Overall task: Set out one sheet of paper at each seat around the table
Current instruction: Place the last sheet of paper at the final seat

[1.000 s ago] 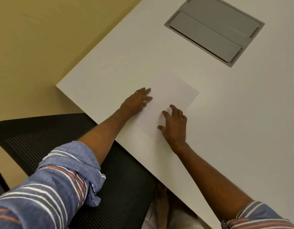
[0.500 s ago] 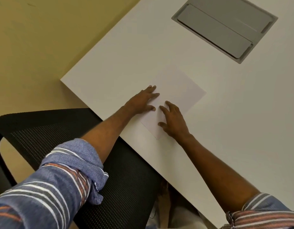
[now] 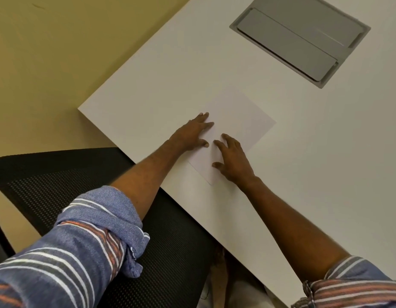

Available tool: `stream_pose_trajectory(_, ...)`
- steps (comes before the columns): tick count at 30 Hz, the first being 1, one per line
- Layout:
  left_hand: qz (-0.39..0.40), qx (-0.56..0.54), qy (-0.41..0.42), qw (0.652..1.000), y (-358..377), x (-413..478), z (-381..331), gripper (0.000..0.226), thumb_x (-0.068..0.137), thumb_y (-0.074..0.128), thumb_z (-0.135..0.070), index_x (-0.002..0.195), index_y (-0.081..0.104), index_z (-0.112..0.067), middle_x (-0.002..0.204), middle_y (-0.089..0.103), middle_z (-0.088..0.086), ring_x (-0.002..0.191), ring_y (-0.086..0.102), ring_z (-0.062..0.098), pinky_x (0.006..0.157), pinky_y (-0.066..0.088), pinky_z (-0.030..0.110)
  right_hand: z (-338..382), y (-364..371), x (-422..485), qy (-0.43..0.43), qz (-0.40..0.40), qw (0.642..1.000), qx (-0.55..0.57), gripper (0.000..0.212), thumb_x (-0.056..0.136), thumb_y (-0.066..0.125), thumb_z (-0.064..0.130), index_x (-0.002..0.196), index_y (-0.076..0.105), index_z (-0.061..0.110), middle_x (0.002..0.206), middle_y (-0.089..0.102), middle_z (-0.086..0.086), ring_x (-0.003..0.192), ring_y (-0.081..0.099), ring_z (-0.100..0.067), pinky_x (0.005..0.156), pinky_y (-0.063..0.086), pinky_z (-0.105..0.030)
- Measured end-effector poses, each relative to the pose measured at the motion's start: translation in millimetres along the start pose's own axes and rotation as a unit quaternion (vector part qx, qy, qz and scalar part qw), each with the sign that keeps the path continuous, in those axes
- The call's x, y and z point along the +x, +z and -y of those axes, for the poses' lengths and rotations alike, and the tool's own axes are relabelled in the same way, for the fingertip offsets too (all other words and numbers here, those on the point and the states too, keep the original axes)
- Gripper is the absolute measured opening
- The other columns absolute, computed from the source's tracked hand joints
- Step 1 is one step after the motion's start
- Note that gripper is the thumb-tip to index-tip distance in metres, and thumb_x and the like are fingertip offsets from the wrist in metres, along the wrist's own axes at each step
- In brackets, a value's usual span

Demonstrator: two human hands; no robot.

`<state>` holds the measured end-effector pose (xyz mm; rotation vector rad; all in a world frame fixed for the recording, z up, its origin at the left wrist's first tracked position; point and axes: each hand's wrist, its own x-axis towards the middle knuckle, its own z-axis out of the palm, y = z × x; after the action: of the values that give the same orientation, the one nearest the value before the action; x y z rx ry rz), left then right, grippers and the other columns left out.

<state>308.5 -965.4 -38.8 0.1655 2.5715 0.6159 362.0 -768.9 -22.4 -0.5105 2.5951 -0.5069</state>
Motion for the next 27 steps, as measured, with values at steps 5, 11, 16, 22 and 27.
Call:
stream_pose_trajectory(5,-0.019,-0.015,-0.025,0.999,1,-1,0,0.086,0.087,0.077,-0.03,0.157,0.029,-0.019,0.169,0.007,0.003,0.156,0.004,0.018,0.126,0.016,0.045,-9,-8,12,-0.034,0.02,0.999,-0.017,0.079,0.089,0.073,0.031,0.154,0.032,0.018,0.166,0.015,-0.009,0.153,0.015,-0.028,0.125,0.02,-0.042)
stream_pose_trajectory(11,-0.017,-0.003,-0.031,0.999,-4,7,1,0.087,0.087,0.077,-0.031,0.157,0.027,-0.017,0.169,0.008,0.004,0.156,0.004,0.021,0.125,0.017,0.045,-14,-14,23,-0.044,0.03,0.998,-0.018,0.08,0.087,0.075,0.03,0.154,0.032,0.018,0.165,0.016,-0.008,0.152,0.016,-0.028,0.123,0.025,-0.041)
stream_pose_trajectory(16,0.008,0.017,-0.018,1.0,-12,13,-2,0.088,0.088,0.076,-0.026,0.158,0.025,-0.018,0.169,0.009,0.001,0.156,0.001,0.021,0.124,0.015,0.055,-8,-12,29,-0.033,0.015,0.999,-0.015,0.081,0.084,0.078,0.029,0.152,0.036,0.017,0.164,0.021,-0.011,0.15,0.02,-0.03,0.121,0.027,-0.041)
stream_pose_trajectory(22,0.057,0.043,0.003,0.997,-20,18,-10,0.091,0.088,0.075,-0.031,0.16,0.02,-0.028,0.169,-0.005,0.0,0.155,-0.009,0.022,0.119,0.004,0.066,-7,-14,37,-0.031,0.017,0.999,-0.01,0.082,0.084,0.078,0.028,0.153,0.035,0.016,0.164,0.019,-0.011,0.151,0.018,-0.031,0.122,0.024,-0.041)
stream_pose_trajectory(27,0.074,0.08,0.01,0.994,-15,20,-14,0.116,0.077,0.082,-0.046,0.161,0.006,-0.022,0.168,-0.016,0.006,0.154,-0.016,0.027,0.119,-0.001,0.064,-8,-12,40,-0.023,0.014,1.0,-0.003,0.082,0.086,0.077,0.029,0.154,0.033,0.017,0.165,0.018,-0.01,0.152,0.016,-0.03,0.123,0.023,-0.042)
